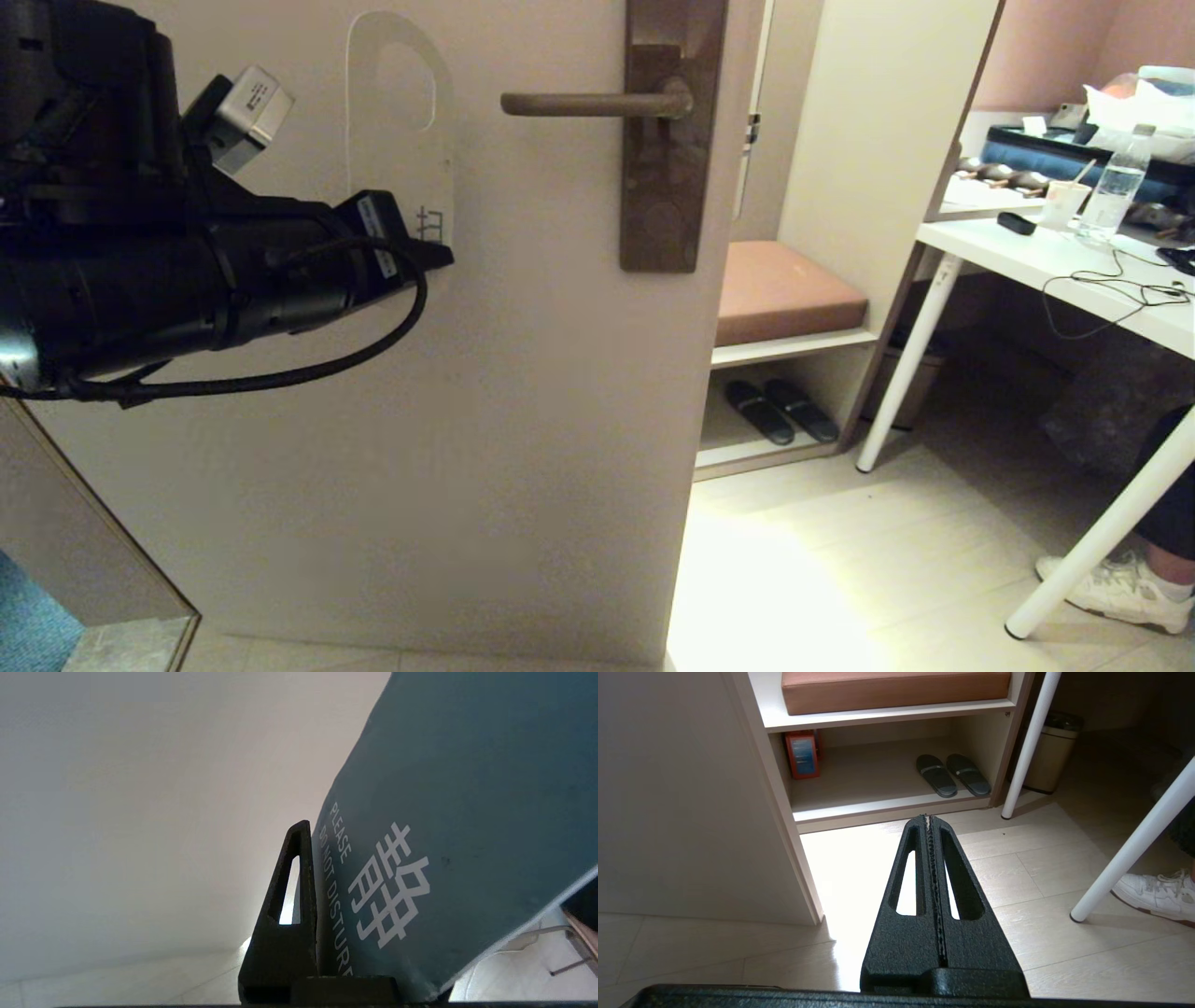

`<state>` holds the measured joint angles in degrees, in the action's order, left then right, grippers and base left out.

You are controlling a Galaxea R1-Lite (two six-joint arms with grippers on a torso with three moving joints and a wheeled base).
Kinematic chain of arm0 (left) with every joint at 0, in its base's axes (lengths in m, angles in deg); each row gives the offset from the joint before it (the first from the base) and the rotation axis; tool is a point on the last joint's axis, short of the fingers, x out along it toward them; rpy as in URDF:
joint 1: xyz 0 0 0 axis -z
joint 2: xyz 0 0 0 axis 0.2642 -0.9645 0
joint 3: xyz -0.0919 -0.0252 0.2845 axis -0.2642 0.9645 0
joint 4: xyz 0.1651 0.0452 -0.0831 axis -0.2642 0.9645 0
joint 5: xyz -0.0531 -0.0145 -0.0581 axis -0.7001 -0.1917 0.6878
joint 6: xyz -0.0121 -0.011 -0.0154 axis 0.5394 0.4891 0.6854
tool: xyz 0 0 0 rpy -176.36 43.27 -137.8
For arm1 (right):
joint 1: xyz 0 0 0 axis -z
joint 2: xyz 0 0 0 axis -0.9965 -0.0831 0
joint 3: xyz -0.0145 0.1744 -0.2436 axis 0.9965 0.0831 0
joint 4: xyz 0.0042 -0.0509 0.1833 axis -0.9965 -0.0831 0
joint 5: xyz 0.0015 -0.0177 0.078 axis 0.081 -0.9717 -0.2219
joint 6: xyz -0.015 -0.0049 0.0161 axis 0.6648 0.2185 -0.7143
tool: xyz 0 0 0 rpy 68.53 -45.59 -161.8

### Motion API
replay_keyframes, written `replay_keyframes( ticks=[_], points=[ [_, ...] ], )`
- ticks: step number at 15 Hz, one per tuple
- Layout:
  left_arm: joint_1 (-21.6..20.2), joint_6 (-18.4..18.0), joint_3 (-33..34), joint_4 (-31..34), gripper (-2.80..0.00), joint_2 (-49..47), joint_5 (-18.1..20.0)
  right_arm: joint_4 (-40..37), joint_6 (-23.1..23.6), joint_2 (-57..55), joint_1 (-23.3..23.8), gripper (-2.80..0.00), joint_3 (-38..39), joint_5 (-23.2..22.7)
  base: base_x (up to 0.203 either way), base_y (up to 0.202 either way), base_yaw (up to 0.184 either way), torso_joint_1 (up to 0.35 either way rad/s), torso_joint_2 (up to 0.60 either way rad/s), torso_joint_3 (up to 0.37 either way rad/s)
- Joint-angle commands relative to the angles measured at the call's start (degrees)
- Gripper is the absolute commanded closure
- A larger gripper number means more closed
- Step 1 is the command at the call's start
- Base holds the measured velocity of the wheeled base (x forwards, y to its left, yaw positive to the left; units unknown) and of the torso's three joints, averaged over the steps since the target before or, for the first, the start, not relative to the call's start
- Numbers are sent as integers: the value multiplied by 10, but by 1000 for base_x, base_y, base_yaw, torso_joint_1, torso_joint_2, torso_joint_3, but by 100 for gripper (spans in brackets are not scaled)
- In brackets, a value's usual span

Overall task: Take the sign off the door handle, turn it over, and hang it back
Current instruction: Hang the sign back with the other side facing out

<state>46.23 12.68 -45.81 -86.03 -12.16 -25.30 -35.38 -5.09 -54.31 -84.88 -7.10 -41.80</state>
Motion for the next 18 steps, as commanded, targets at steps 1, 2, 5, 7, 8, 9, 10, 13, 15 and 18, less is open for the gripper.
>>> replay_keyframes(
  ticks=[1,2,5,7,8,9,10,13,15,18],
  points=[
    [4,2,-9,1,0,-8,0,-1,0,0,0,0,0,0,0,0,0,0,0,0],
    [5,2,-11,1,0,-9,0,-1,0,0,0,0,0,0,0,0,0,0,0,0],
    [5,2,-11,1,0,-21,-2,-1,0,0,0,0,0,0,0,0,0,0,0,0],
    [5,1,-12,1,0,-29,-2,-1,0,0,0,0,0,0,0,0,0,0,0,0],
    [5,1,-15,1,0,-32,-2,-1,0,0,0,0,0,0,0,0,0,0,0,0],
    [5,1,-21,1,0,-38,-1,-1,0,0,0,0,0,0,0,0,0,0,0,0],
    [5,0,-29,2,0,-42,0,-1,0,0,0,0,0,0,0,0,0,0,0,0],
    [5,-1,-51,6,0,-56,0,-1,0,0,0,0,0,0,0,0,0,0,0,0],
    [9,-1,-53,8,0,-59,1,-1,0,0,0,0,0,0,0,0,0,0,0,0],
    [9,-2,-58,8,0,-65,2,-1,0,0,0,0,0,0,0,0,0,0,0,0]
  ],
)
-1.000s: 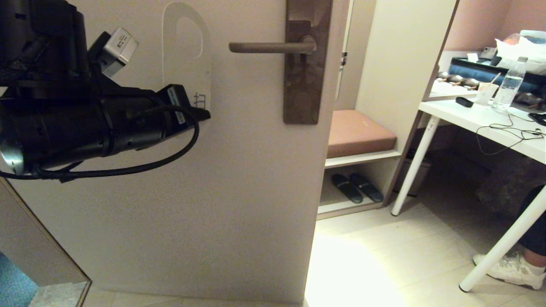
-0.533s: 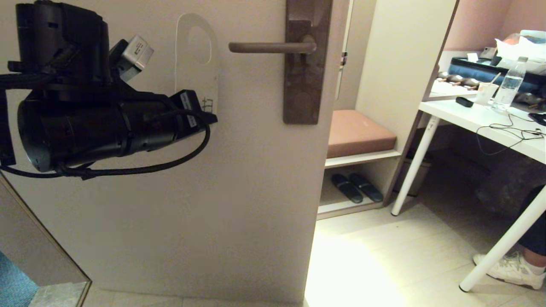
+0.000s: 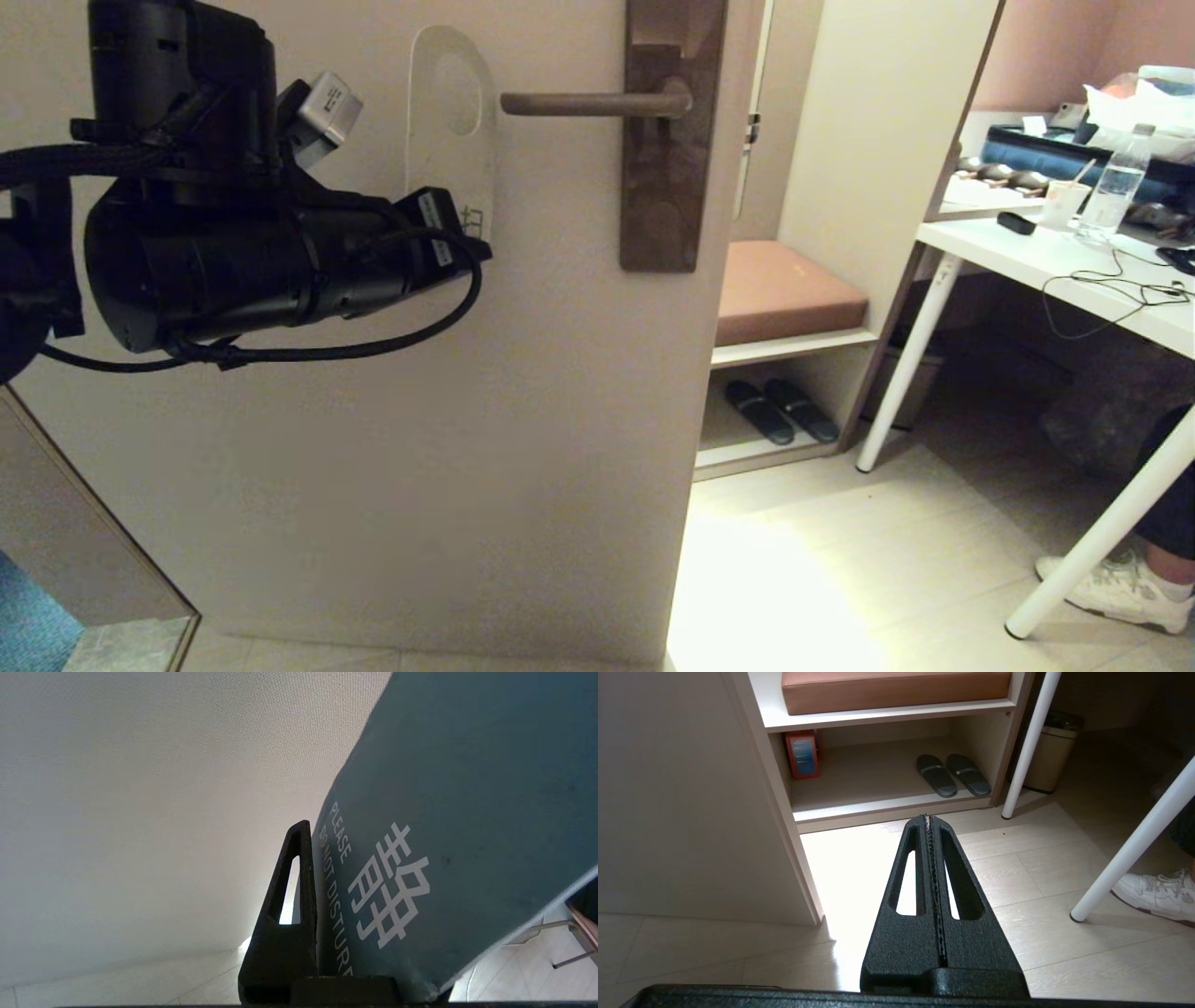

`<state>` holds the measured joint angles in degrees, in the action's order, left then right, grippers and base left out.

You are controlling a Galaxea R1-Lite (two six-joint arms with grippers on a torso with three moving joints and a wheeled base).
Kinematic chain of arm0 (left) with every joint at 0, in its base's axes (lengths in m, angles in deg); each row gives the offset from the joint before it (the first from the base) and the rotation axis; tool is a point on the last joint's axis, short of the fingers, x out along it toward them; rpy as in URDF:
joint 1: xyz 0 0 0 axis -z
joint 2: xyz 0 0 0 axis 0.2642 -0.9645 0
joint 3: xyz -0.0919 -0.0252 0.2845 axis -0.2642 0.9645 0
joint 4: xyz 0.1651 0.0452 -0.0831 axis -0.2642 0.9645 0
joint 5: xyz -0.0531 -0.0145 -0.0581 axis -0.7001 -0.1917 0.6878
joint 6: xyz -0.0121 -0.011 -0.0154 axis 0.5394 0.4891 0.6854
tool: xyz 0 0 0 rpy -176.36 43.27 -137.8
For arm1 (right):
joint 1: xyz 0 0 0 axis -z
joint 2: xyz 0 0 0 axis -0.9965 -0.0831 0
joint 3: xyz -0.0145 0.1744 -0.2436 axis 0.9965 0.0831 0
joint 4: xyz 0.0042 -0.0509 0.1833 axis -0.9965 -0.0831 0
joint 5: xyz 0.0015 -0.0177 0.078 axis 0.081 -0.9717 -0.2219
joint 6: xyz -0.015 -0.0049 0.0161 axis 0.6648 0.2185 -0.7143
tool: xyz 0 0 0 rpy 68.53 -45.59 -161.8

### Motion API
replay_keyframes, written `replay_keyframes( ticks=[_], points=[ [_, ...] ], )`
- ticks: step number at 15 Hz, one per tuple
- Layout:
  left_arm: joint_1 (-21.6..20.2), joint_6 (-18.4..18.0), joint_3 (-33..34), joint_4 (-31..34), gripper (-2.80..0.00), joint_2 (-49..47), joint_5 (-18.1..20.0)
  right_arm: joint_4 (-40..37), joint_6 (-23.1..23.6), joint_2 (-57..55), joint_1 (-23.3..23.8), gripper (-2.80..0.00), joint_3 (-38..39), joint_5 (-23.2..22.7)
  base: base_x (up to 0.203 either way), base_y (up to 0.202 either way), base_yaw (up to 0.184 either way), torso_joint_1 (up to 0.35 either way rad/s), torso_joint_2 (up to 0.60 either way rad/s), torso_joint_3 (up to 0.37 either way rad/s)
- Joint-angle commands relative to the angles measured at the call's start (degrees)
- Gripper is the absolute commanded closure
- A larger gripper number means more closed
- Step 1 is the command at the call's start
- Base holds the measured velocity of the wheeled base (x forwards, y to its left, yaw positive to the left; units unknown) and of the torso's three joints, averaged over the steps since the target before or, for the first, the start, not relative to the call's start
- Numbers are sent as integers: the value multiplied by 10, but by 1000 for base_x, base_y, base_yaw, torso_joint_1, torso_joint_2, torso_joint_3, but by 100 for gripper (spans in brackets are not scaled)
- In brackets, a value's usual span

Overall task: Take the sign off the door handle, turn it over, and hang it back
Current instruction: Hang the sign back with the other side facing out

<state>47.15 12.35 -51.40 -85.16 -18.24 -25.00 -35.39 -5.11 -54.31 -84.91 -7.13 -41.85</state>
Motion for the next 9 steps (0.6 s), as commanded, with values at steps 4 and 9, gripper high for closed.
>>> replay_keyframes(
  ticks=[4,9],
  points=[
    [0,1,-10,8,0,-14,-1,-1,0,0,0,0,0,0,0,0,0,0,0,0],
    [0,-11,-24,26,0,-22,-2,-1,0,0,0,0,0,1,0,0,0,0,0,0]
  ],
)
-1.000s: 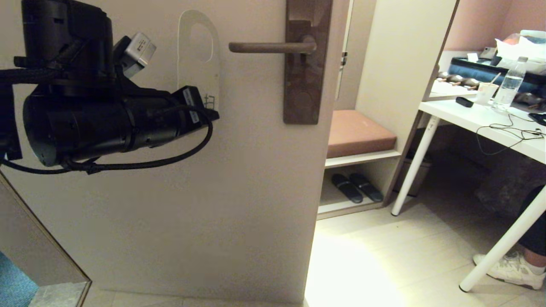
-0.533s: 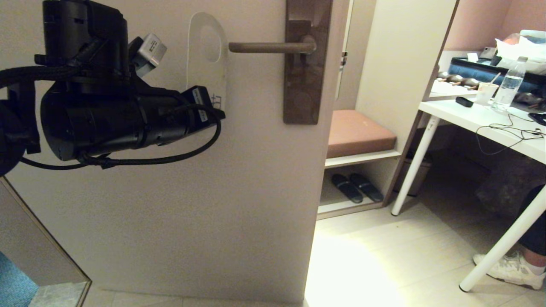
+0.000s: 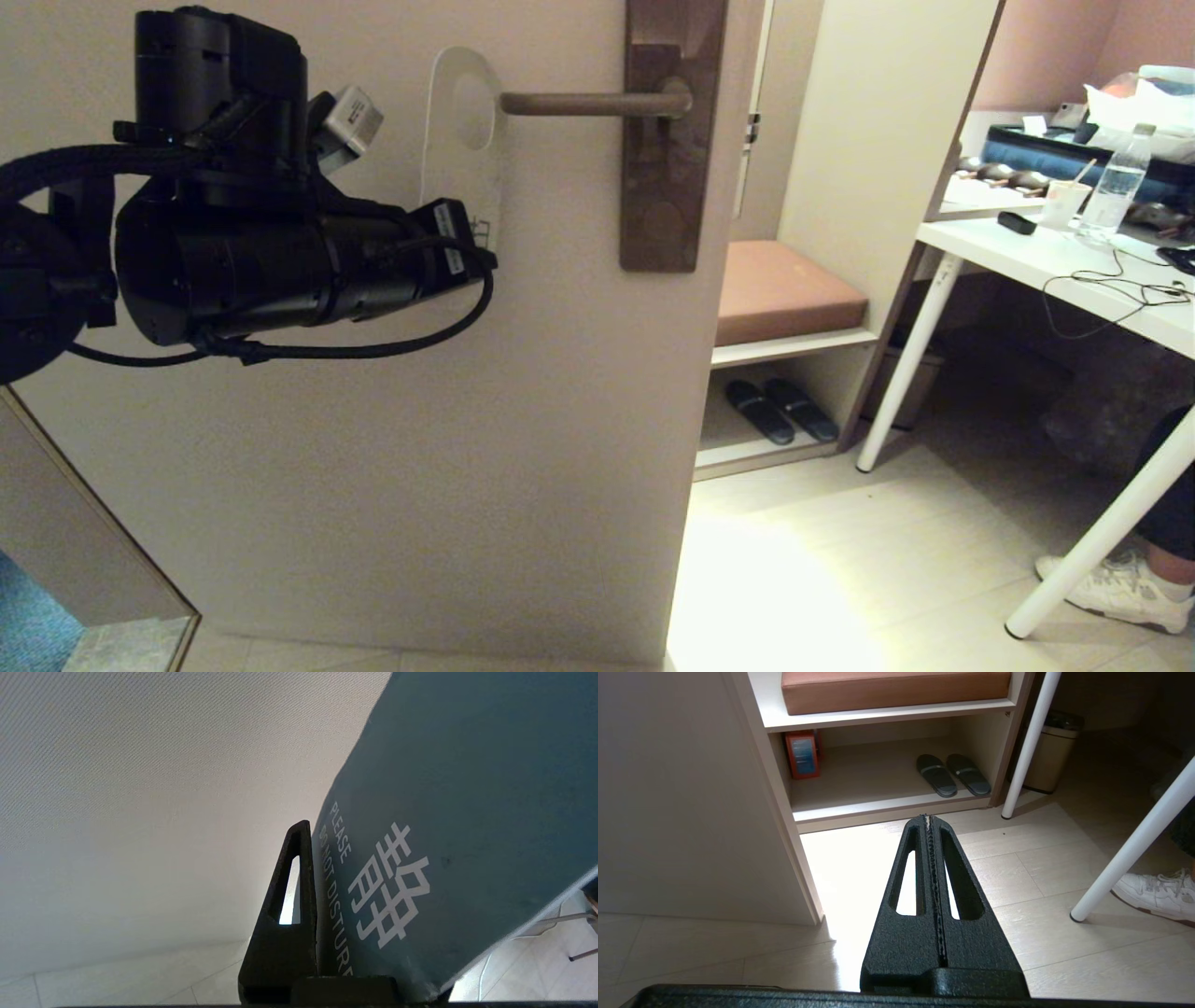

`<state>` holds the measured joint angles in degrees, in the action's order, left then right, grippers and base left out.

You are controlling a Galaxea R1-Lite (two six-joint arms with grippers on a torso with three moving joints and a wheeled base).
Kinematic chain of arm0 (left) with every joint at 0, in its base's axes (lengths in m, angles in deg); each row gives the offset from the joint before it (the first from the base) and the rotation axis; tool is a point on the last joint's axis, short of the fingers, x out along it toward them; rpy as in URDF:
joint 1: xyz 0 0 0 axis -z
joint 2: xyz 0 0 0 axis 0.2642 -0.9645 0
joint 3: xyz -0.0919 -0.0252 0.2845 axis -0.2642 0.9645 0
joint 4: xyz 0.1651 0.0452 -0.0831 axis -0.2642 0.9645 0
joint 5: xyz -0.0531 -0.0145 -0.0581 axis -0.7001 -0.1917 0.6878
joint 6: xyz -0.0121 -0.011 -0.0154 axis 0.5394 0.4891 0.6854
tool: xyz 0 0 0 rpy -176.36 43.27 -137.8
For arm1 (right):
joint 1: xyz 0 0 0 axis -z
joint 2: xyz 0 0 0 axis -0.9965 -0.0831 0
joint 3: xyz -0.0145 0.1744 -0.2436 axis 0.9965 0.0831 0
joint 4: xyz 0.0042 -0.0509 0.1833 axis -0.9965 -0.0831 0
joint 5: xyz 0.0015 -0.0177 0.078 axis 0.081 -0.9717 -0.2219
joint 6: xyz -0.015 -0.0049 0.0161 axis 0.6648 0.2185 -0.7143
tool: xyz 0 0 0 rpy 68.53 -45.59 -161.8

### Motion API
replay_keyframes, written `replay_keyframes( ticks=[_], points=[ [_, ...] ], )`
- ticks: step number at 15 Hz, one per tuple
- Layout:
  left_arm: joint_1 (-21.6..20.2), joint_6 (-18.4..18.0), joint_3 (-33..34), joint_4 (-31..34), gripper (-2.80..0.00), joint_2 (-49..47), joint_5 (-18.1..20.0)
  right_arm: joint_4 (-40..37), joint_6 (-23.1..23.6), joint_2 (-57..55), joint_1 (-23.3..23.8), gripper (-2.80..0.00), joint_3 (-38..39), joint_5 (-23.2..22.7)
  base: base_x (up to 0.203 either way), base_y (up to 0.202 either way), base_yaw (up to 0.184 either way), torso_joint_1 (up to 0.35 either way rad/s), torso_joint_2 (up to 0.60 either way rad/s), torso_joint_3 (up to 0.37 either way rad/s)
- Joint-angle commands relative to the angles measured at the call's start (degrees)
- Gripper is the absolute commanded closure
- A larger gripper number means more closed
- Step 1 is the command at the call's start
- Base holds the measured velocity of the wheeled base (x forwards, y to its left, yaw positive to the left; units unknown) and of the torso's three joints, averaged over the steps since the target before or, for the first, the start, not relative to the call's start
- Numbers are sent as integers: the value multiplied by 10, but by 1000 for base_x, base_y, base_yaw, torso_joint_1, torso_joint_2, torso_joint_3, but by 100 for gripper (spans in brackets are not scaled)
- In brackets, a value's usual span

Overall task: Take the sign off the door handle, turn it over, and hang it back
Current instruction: Hang the sign back with the other side facing out

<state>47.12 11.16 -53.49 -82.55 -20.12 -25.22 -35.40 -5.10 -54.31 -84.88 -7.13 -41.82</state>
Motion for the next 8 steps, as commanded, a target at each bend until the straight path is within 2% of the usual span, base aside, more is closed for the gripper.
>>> replay_keyframes(
  ticks=[1,5,8],
  points=[
    [0,1,-6,0,0,-3,1,0,0,0,0,0,0,1,0,0,0,0,0,0],
    [-2,0,-17,2,0,-7,1,0,0,0,0,0,0,0,0,0,0,0,0,0],
    [-2,-19,-21,4,0,-8,2,0,0,0,0,0,0,0,0,0,0,0,0,0]
  ],
)
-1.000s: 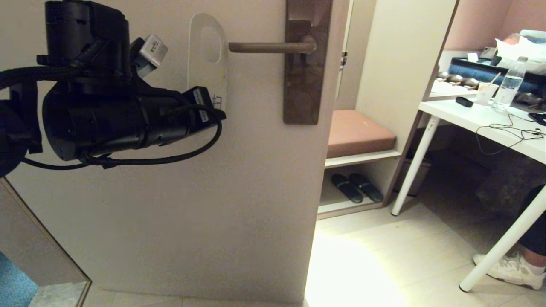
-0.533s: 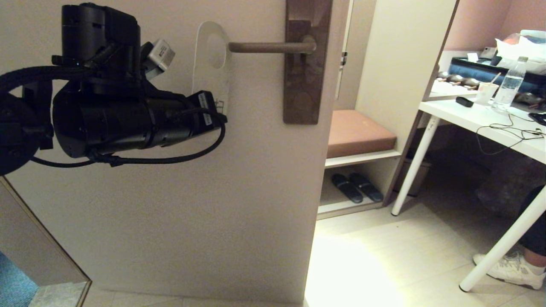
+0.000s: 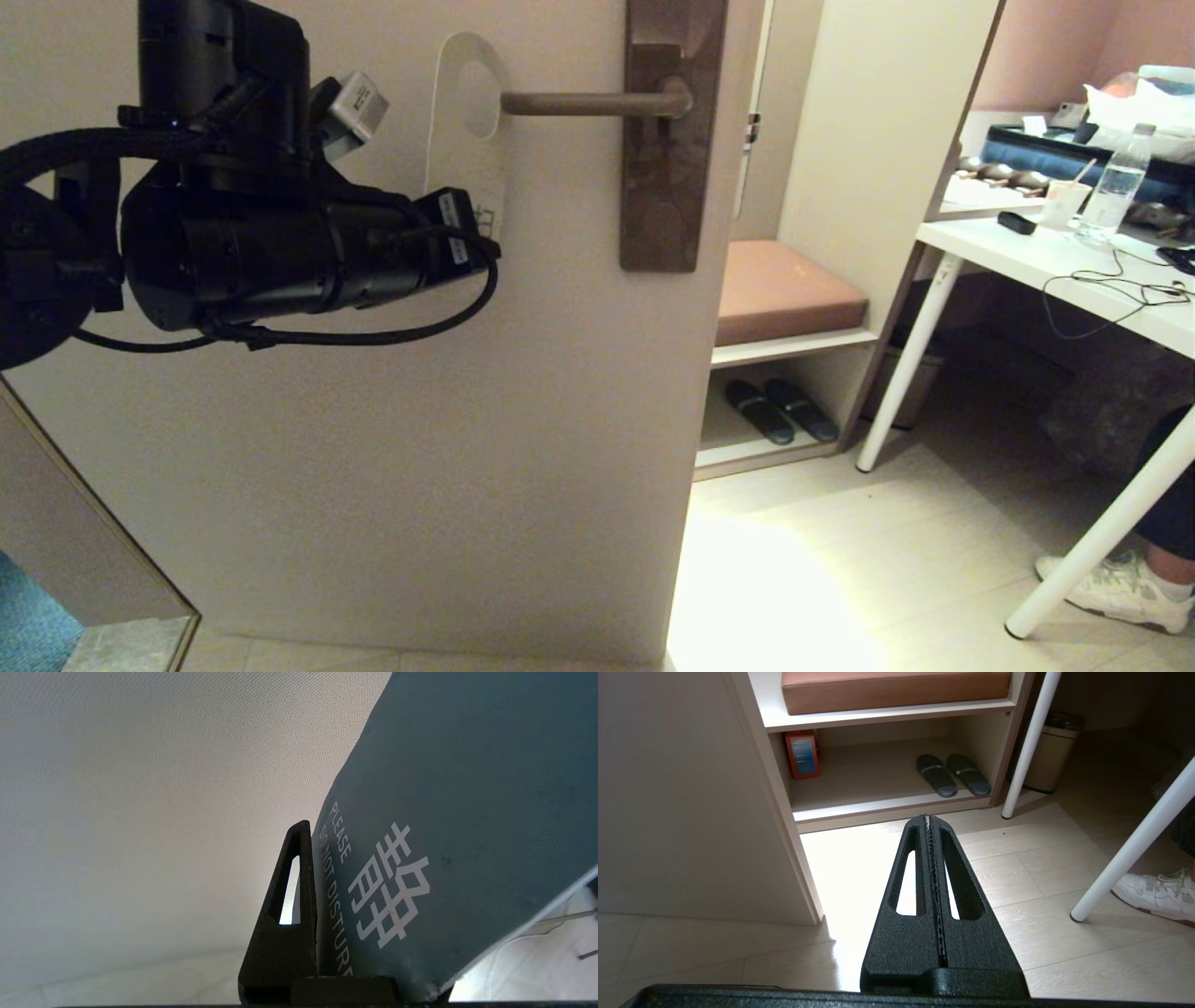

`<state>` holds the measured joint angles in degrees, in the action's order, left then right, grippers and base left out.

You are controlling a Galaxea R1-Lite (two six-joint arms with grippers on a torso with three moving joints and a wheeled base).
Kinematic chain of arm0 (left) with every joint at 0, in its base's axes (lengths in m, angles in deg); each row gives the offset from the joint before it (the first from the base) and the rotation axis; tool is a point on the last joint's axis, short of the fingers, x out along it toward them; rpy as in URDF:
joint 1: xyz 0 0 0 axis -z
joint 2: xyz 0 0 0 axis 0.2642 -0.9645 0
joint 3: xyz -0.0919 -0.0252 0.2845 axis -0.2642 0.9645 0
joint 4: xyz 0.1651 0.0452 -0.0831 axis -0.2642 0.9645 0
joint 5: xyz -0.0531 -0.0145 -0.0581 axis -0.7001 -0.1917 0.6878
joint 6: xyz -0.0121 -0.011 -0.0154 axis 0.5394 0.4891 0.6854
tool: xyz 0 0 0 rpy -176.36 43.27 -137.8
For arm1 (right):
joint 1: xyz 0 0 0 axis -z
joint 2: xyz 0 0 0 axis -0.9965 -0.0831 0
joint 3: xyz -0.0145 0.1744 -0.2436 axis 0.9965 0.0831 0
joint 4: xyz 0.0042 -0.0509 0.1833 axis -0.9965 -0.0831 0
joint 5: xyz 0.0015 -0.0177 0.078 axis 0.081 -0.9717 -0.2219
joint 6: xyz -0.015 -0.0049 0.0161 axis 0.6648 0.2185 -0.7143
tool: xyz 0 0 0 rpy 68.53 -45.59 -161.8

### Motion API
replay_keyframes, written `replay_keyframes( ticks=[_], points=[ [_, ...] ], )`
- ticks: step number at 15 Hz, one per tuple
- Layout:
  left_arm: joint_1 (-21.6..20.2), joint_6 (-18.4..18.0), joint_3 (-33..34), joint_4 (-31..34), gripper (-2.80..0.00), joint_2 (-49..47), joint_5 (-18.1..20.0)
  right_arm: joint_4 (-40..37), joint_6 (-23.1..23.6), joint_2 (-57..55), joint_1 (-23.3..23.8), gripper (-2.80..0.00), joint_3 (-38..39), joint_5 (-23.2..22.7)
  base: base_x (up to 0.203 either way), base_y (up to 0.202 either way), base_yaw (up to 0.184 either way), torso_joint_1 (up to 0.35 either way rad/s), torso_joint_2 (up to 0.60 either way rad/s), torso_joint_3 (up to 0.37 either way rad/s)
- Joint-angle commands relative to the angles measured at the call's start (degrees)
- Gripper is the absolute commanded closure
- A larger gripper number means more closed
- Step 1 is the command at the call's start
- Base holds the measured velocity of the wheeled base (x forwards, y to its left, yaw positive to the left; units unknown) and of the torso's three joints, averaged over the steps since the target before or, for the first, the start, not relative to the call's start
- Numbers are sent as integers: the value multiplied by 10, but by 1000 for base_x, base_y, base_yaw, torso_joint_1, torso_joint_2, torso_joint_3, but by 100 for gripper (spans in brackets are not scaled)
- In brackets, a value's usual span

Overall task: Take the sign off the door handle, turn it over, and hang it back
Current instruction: Hang the sign back with the other side facing out

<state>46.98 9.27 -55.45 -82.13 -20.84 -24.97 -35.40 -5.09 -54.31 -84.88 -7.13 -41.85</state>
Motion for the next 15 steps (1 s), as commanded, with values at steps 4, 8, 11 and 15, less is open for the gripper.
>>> replay_keyframes(
  ticks=[4,8,11,15],
  points=[
    [2,-8,-2,0,0,-5,1,0,0,0,0,0,0,0,0,0,0,0,0,0],
    [2,-8,-2,0,0,-8,3,0,0,0,0,0,0,0,0,0,0,0,0,0],
    [2,-8,-3,19,0,-9,5,0,0,0,0,0,0,1,0,0,0,0,0,0],
    [2,-8,-23,26,0,-13,11,0,0,0,0,0,0,0,0,0,0,0,0,0]
  ],
)
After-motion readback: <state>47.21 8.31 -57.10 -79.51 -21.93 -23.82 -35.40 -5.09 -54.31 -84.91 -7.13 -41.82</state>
